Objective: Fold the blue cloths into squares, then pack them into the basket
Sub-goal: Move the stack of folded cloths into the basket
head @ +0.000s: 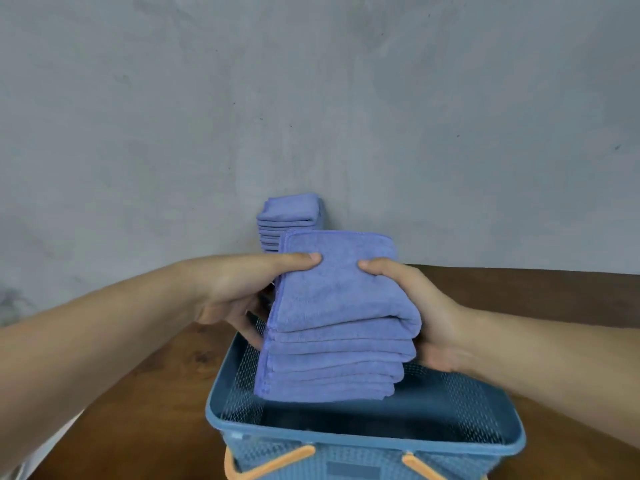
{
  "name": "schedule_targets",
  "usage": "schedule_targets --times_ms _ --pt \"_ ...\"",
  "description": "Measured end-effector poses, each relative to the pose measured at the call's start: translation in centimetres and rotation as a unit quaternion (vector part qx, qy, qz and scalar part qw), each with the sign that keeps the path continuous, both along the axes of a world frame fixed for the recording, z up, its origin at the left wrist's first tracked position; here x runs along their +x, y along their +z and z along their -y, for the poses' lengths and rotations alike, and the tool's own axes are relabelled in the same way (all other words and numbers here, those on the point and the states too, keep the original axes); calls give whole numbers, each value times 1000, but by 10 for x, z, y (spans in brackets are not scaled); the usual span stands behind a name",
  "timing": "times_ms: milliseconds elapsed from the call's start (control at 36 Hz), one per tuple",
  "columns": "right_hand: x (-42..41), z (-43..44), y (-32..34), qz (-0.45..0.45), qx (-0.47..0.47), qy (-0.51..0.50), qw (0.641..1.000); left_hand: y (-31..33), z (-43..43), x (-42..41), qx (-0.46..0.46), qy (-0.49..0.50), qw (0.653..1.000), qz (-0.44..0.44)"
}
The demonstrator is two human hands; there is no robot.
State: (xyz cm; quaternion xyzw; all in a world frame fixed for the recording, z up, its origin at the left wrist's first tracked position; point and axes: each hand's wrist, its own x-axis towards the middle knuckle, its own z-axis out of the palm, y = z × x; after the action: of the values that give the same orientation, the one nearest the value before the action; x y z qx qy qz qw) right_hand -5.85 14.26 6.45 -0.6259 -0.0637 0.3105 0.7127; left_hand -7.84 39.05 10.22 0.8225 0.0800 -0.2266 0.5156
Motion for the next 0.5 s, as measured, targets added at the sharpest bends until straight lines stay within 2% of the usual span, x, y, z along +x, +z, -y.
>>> schedule_targets --times_ms 194,250,306,361,417,500 --pt "-13 -1 -11 -29 -11 2 1000 -3 -8 -5 28 -32 999 4" --pt "-15 -2 -20 -41 -28 8 999 -9 -13 -2 94 -29 994 44" --pt "-16 -9 -35 -59 -78 18 995 -15 -23 5 207 -51 967 140" --pt "-14 -17 -53 -86 -172 49 980 -20 -29 11 262 -51 938 219" --pt "-13 -24 -66 -111 -260 79 956 -31 -33 15 245 -43 933 260" --pt "-3 -21 -80 -107 -330 68 935 -55 -30 16 225 -56 936 264"
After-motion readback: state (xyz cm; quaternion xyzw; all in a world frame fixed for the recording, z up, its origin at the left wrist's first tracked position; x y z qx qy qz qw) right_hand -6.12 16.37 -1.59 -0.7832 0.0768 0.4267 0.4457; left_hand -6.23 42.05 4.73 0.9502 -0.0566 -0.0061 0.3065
